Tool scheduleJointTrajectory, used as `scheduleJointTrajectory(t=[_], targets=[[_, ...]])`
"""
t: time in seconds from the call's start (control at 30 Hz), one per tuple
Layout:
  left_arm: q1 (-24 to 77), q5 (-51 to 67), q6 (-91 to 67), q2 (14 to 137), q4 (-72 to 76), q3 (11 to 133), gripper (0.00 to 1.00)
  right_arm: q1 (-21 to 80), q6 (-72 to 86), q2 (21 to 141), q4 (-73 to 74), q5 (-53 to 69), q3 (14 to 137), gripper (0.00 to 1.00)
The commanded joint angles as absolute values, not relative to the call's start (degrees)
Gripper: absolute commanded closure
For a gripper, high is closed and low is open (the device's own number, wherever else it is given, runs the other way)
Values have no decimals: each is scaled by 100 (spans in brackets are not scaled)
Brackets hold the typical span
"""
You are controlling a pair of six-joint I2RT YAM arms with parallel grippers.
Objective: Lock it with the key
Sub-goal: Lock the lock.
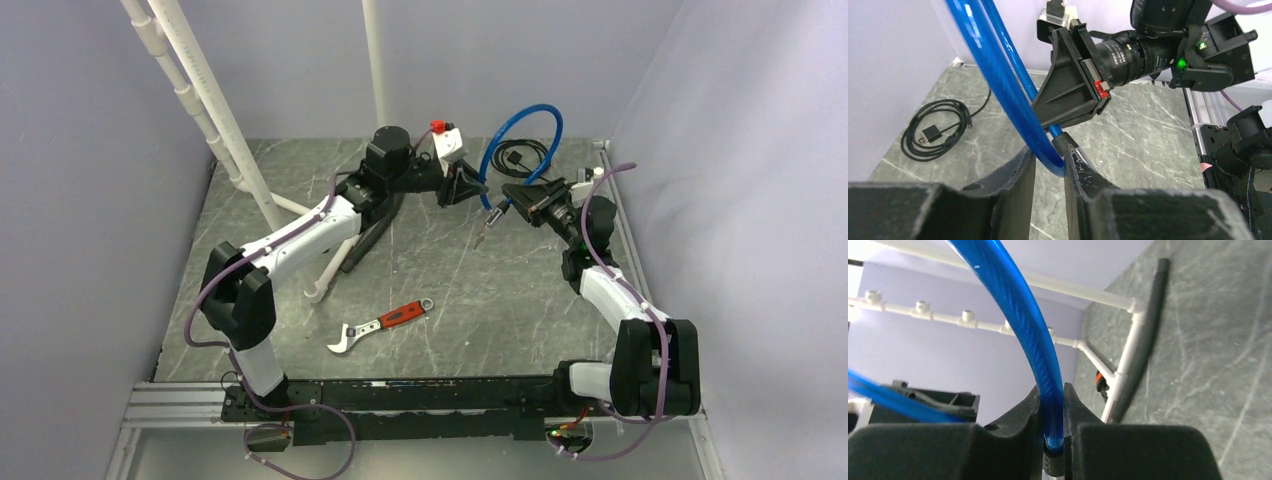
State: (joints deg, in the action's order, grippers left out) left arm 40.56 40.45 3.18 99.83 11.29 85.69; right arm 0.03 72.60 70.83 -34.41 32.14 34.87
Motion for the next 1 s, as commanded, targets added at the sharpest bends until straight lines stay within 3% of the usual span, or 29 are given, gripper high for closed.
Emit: scheduleJointTrajectory(t=[0.0,0.3,0.5,0.7,0.97], targets=[[3920,4022,53,9826,528,9045,66,70,7704,7191,-5394,3659,3894,100],[3784,3978,35,9674,299,9183,38,53,7820,7368,-5726,3549,4083,100],[3713,4009,-317,9595,220,9122,26,26,7924,7409,-5873,3454,4095,100],[3747,3974,-202,9126,427,8090,36,-53,7985,7446,-5670,3331,4224,100],[4398,2558,1097,8817,852,7384,48,-135,8136,7553,-5292,3180,4320,100]])
